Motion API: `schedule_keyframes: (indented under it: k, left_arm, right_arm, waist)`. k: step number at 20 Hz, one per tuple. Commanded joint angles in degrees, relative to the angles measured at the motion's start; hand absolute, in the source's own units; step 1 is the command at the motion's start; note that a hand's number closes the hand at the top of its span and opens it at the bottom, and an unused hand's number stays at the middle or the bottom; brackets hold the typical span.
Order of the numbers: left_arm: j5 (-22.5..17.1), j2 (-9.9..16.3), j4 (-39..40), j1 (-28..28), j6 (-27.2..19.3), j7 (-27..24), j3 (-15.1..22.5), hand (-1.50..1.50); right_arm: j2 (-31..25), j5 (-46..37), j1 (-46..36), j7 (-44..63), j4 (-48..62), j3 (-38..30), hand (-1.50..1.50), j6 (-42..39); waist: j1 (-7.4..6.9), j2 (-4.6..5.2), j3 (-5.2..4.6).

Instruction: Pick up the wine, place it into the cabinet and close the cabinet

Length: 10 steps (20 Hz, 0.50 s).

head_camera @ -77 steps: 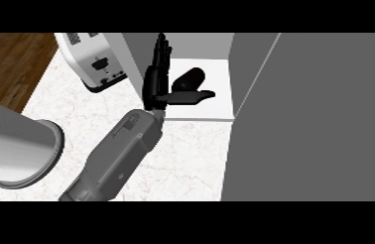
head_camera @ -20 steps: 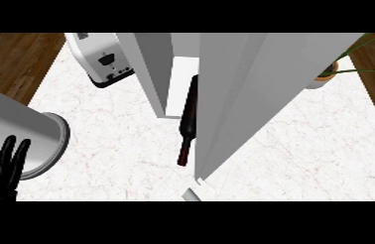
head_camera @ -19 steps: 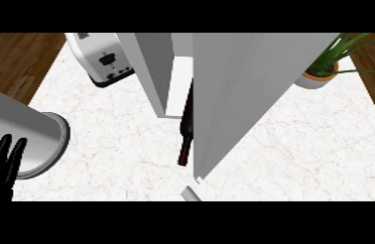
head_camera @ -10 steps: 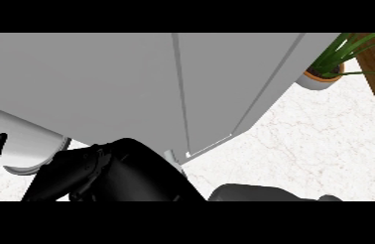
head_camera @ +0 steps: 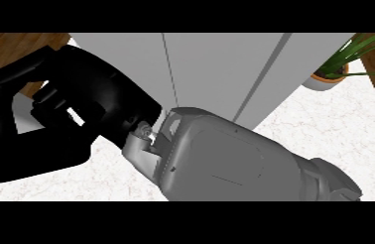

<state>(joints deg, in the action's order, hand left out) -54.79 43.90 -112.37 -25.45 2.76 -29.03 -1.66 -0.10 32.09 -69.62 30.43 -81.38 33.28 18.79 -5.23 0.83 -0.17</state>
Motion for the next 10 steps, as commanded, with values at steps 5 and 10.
schedule_keyframes:
  k: [5,10]
  left_arm:
    - [-2.4,1.1,0.9,-1.1,2.6,0.9,-5.0,-1.5]
    - [-3.6,1.1,1.7,0.5,1.7,2.9,-7.0,-1.5]
  right_arm:
    - [0.1,17.9,-4.4,1.8,16.6,-5.0,1.5,-21.4]
    - [0.1,13.6,-9.0,-9.8,28.4,-7.2,1.5,-18.7]
  waist:
    - [0.28,0.14,0.02]
    - [1.9,-0.13,0.07]
